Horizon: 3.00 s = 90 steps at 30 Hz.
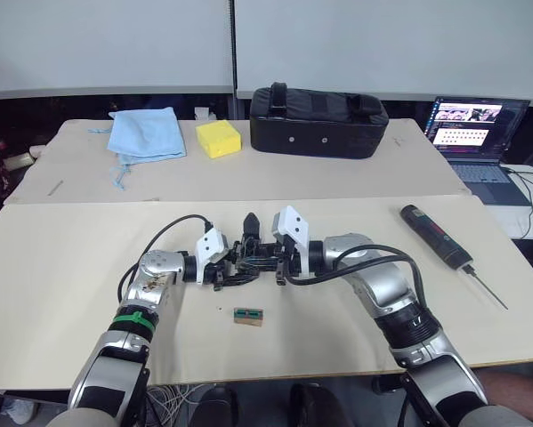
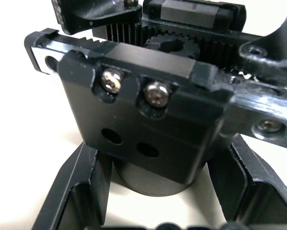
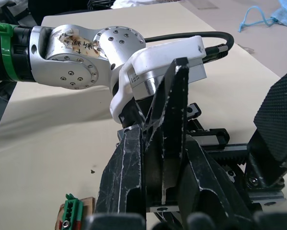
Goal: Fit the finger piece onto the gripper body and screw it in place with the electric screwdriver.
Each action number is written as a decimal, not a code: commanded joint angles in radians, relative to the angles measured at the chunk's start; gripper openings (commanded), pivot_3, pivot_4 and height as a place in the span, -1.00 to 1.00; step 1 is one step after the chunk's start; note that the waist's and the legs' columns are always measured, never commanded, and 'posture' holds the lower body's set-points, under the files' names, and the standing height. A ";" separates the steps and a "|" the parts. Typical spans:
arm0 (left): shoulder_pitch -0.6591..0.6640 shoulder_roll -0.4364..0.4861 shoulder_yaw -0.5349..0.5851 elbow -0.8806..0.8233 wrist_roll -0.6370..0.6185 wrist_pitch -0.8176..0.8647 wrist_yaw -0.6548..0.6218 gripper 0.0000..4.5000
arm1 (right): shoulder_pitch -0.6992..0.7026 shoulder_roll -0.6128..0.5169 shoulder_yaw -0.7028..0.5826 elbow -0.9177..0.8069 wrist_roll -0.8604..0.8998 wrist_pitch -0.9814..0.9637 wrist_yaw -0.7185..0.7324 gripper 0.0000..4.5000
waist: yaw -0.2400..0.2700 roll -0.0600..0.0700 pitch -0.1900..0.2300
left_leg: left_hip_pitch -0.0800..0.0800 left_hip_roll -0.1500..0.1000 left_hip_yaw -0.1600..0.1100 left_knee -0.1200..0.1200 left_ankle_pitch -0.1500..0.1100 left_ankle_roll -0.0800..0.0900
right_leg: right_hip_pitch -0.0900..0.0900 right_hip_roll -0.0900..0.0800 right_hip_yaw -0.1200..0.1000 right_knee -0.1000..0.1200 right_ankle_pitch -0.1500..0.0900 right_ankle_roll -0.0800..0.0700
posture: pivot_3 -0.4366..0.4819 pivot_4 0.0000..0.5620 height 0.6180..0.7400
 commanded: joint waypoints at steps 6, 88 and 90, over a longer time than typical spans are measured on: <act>0.018 0.008 -0.016 -0.017 0.004 0.017 -0.012 0.03 | -0.038 0.011 -0.044 -0.032 0.028 -0.033 -0.002 -0.81 | -0.001 0.000 0.000 | -0.001 0.000 0.000 0.000 0.000 0.000 | -0.001 0.000 0.000 0.000 0.000 0.000 | -0.05 -0.47 1.00; 0.057 0.017 0.012 -0.023 -0.027 0.036 0.030 0.92 | 0.025 0.033 -0.175 -0.158 0.216 -0.255 0.100 1.00 | -0.019 0.001 -0.006 | 0.002 0.000 0.000 -0.001 0.000 0.000 | 0.001 0.000 0.000 0.000 -0.001 0.001 | -0.05 -0.47 1.00; 0.058 0.021 0.029 -0.020 -0.041 0.032 0.036 1.00 | 0.045 0.018 -0.187 -0.197 0.244 -0.239 0.102 1.00 | -0.019 0.001 -0.006 | 0.002 0.001 0.000 -0.001 0.000 0.000 | 0.001 0.000 0.000 0.000 -0.001 0.001 | -0.05 -0.47 1.00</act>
